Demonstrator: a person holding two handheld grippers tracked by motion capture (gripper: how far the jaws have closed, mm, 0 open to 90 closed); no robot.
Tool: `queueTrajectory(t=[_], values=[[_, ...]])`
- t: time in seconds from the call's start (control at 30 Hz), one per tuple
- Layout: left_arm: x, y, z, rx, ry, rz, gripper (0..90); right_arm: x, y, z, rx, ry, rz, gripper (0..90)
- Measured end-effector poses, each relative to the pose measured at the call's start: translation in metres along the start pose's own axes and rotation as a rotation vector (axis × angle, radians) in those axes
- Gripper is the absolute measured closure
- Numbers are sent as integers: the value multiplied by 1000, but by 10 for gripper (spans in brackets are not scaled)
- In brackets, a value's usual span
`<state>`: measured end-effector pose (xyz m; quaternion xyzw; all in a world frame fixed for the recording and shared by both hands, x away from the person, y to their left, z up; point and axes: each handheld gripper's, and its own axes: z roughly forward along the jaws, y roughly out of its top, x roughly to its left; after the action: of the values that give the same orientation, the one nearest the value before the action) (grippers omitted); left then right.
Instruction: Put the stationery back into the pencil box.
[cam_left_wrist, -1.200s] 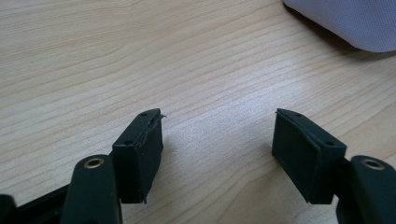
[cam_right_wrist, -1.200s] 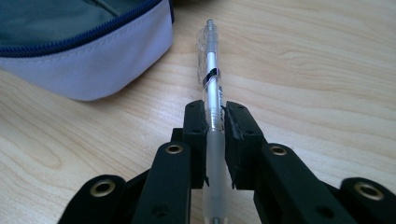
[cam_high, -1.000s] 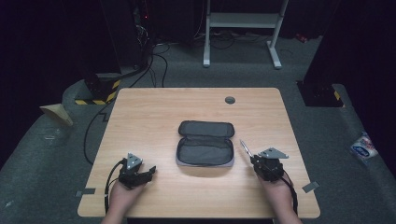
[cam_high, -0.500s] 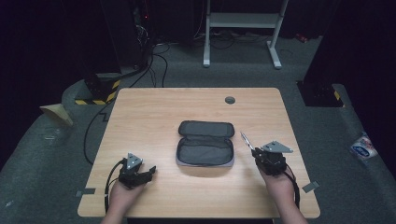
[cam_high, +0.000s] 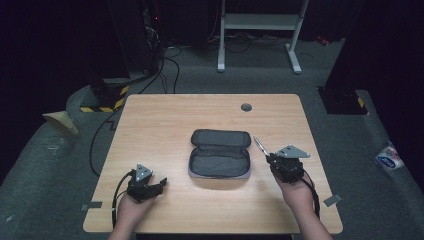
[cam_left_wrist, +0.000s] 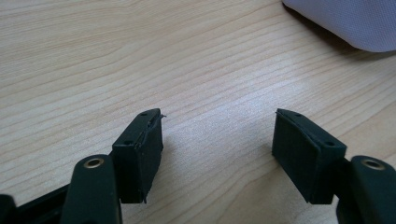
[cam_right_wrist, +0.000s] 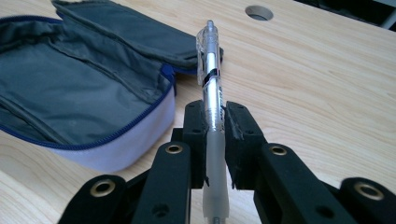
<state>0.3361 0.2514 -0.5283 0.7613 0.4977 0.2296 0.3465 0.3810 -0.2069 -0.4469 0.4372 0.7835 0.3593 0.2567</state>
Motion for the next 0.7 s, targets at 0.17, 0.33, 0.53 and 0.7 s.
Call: queueTrajectory(t=[0.17, 0.33, 0.53, 0.7], values=[[0, 0, 0, 0, 0, 0, 335, 6, 5, 3, -3, 11, -12, 791], [0, 0, 0, 1, -1, 0, 335, 8, 7, 8, 3, 25, -25, 791], [0, 0, 0, 1, -1, 1, 335, 14, 11, 16, 16, 41, -44, 791], [0, 0, 0, 2, -1, 1, 335, 19, 13, 22, 21, 54, -52, 791]])
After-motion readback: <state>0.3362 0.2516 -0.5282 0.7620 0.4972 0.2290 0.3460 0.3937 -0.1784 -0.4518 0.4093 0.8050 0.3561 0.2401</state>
